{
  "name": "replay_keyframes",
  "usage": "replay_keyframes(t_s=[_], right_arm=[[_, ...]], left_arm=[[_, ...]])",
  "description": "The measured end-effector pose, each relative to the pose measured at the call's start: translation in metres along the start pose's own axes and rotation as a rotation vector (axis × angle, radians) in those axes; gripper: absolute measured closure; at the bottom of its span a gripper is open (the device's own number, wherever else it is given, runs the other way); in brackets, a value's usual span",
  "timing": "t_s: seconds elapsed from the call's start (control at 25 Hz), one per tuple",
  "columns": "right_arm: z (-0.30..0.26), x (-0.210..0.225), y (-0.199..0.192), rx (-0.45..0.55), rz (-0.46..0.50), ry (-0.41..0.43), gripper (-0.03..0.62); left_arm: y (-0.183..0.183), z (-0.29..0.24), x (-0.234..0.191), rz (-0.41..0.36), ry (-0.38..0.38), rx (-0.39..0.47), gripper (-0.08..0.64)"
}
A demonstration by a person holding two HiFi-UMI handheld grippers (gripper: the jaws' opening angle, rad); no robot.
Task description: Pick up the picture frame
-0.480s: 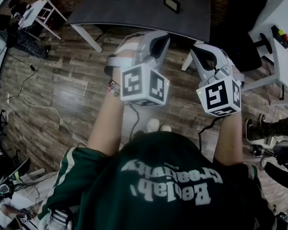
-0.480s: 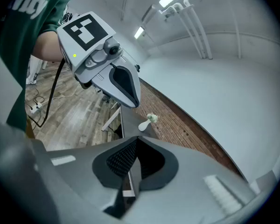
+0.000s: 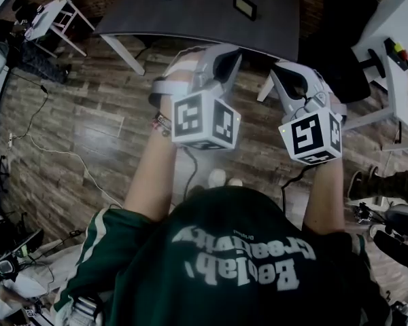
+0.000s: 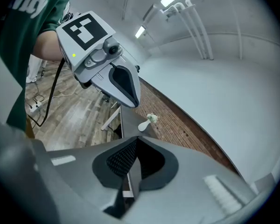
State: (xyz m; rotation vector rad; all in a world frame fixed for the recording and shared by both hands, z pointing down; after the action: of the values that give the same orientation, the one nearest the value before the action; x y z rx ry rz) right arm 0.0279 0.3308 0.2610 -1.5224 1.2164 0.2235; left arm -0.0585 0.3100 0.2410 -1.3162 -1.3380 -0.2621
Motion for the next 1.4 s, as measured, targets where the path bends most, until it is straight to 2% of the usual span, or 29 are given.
replay_keyframes(t_s=[0.72, 1.4], right_arm=[[-0.032, -0.001, 0.016, -0.022, 0.015, -0.017, 0.586], [-0.045, -0.004, 0.025, -0.057, -0.021, -0.057, 0.586]], left_arm=[[-0.03, -0.002, -0.019, 0.001, 0.006, 0.031, 0.557], [-0.052, -0.002, -0.026, -0.009, -0.01, 0.063, 0.557]])
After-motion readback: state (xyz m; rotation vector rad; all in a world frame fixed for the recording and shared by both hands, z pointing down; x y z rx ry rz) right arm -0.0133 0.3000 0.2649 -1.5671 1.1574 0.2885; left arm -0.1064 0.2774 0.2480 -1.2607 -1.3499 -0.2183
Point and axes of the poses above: the fingertips, and each gripper's own axes: z backward along the fingers, x to its right, y out of its top, the point moved 4 cm from there along z, backward along the fingers, and after that the axes turned 1 degree about -x, right-handed, at the moved point
